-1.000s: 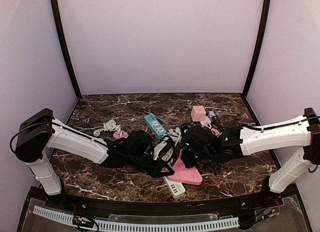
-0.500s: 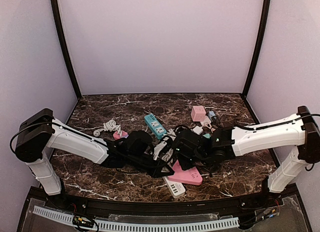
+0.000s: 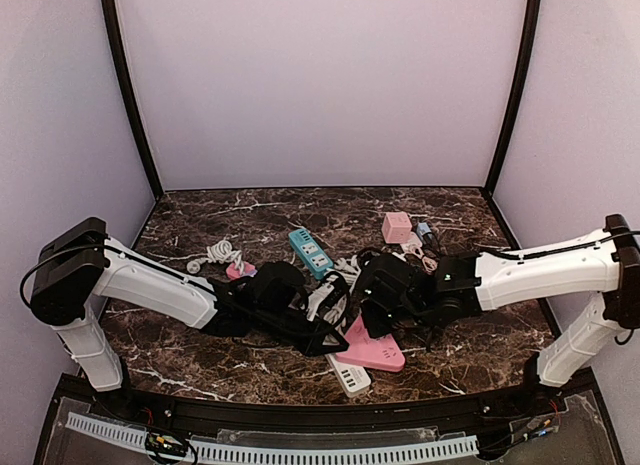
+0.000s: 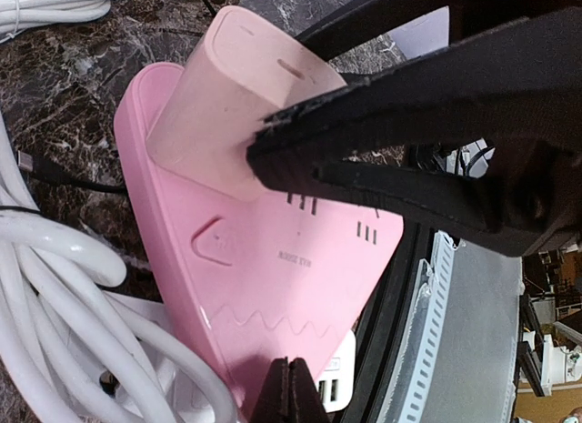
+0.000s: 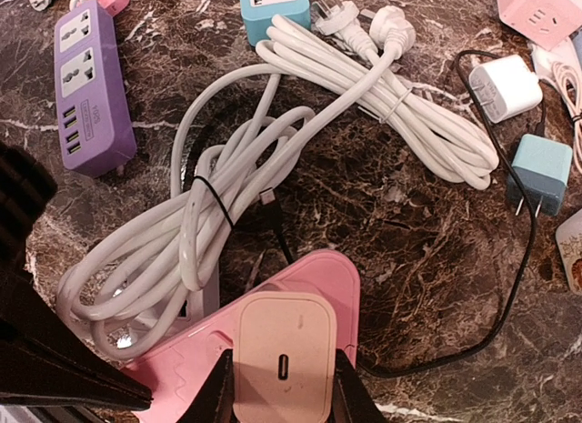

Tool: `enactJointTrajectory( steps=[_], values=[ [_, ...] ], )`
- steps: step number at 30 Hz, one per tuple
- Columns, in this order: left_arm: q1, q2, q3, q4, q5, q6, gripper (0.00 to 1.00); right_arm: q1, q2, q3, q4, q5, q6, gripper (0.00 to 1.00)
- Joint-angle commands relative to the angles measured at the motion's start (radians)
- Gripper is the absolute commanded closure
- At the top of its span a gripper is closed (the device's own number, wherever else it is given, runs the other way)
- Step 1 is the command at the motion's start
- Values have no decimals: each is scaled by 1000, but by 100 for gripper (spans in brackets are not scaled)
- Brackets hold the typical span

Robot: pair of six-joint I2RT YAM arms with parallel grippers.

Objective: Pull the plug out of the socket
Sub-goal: Remove the plug from the socket.

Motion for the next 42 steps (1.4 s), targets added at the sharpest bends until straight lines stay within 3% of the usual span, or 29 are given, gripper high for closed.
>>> enactJointTrajectory(
  steps=[1,11,26,42],
  values=[
    [3,108,-83,-357,-110,15,99,-41,-80,-58,97,-77,5,100],
    [3,109,-77,-366,-112,18,99,-49,-111,-91,109,-87,13,100],
    [6,109,-78,-371,-113,21,99,45,-5,49,-73,90,38,100],
    [12,109,-79,-368,-110,25,99,83,61,143,-197,172,57,100]
  ],
)
